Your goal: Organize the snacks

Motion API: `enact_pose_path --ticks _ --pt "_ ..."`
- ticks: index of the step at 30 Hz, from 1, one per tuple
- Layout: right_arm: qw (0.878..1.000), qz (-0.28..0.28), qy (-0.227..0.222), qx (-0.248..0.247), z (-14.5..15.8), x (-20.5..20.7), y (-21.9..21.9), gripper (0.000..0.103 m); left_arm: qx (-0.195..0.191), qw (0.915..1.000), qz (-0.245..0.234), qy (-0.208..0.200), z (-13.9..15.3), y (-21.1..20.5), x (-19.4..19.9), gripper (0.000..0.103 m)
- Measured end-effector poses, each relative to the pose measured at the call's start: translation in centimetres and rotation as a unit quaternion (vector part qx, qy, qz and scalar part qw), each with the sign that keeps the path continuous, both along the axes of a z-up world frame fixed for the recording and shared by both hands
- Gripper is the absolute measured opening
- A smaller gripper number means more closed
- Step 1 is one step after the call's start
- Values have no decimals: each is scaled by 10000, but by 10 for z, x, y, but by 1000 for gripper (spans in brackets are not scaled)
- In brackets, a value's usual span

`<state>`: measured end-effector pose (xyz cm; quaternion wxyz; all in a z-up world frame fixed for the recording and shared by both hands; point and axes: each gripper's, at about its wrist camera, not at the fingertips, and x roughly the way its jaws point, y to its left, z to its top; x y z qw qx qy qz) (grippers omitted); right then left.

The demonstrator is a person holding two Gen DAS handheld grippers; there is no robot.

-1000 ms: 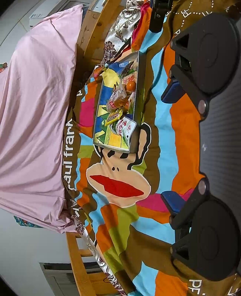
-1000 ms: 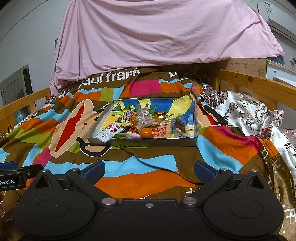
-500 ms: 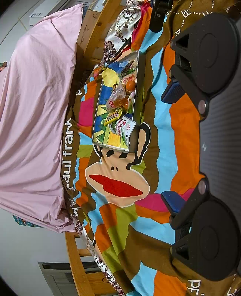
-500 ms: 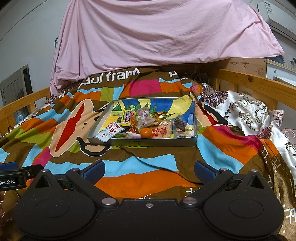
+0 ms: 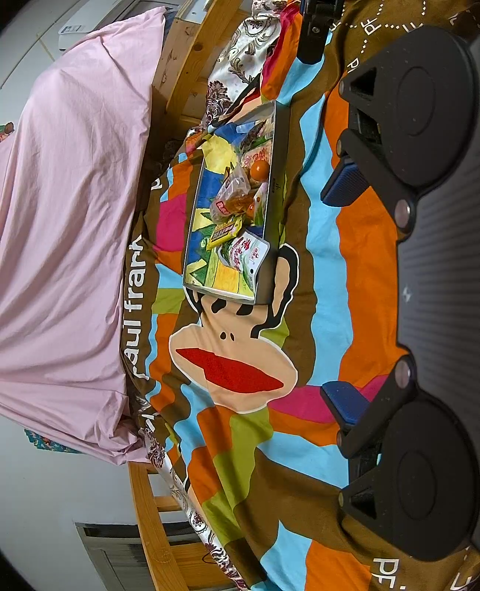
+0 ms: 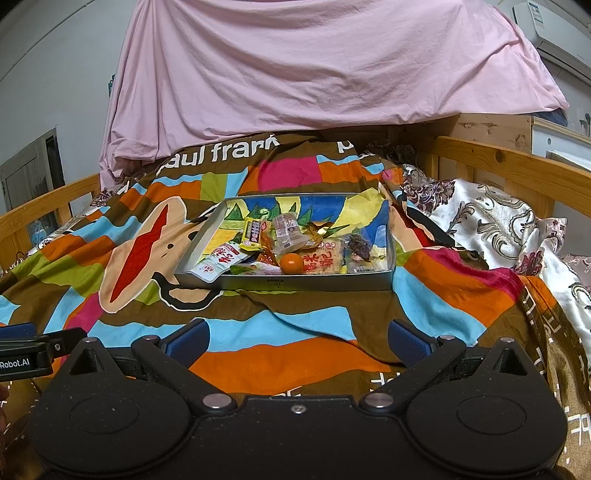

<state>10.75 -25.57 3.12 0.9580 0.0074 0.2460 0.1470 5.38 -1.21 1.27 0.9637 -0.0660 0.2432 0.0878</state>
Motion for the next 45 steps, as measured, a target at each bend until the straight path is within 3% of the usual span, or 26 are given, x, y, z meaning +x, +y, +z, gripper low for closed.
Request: enact_pose_path --ticks 22,25,28,45 --pt "10000 -3 3 3 0 0 0 102 19 10000 34 25 -1 0 0 103" --pt "10000 -3 8 1 0 1 0 102 323 9984 411 232 -3 -3 1 103" --pt "10000 -4 7 0 0 0 0 102 530 9972 475 229 -5 -6 -2 103" --pt "10000 -3 17 -1 0 1 0 102 480 9981 364 145 5 -8 -5 103"
